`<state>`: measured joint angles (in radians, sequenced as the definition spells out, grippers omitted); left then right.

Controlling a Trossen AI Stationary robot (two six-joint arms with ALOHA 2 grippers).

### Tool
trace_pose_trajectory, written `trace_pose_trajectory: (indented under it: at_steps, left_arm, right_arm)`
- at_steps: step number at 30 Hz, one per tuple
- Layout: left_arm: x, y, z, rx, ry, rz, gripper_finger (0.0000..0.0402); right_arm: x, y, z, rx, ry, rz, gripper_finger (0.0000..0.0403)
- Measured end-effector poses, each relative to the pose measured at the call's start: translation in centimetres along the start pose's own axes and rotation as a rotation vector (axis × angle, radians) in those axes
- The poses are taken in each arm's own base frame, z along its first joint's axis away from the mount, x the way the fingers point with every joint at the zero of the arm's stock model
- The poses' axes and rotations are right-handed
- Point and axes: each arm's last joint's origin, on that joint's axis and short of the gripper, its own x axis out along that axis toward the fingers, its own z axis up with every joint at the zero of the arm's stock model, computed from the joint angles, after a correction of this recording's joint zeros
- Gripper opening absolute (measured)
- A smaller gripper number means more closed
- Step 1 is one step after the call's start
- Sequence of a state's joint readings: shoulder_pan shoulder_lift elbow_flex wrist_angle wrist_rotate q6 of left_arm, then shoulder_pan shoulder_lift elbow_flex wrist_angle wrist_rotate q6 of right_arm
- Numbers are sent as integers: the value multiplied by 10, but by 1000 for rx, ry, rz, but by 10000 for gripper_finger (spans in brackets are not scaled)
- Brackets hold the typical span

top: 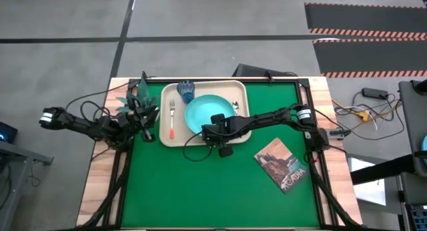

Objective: Pick and place plate/cup/fork/spoon on tray
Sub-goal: Put the blue plate on the white tray, then return to Home Position

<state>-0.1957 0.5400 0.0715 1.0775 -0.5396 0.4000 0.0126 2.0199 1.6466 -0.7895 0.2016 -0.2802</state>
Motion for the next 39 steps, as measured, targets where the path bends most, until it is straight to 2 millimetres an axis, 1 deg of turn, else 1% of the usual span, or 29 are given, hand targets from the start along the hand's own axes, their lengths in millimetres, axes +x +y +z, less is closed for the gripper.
trace_pose_trajectory:
  at_steps: [15,18,26,29,34,37,39]
  left_arm:
    - [0,0,0,-3,-5,2,63]
    - [0,0,1,-4,-5,2,63]
    - [0,0,0,-3,-4,1,63]
    - [0,-1,-1,1,2,-1,63]
    - [1,-1,-3,10,25,12,63]
    - [1,-2,-6,3,57,31,63]
    - [2,-3,-8,5,67,34,63]
  right_arm:
    - [3,1,0,11,-16,16,20]
    - [4,2,-1,27,-12,18,34]
    - [3,1,-1,49,-20,15,88]
    - [-4,1,-3,69,-12,17,98]
    - [-31,-1,-11,143,-48,48,97]
    - [-41,3,-20,145,-145,62,90]
    - [-45,5,-31,132,-226,54,84]
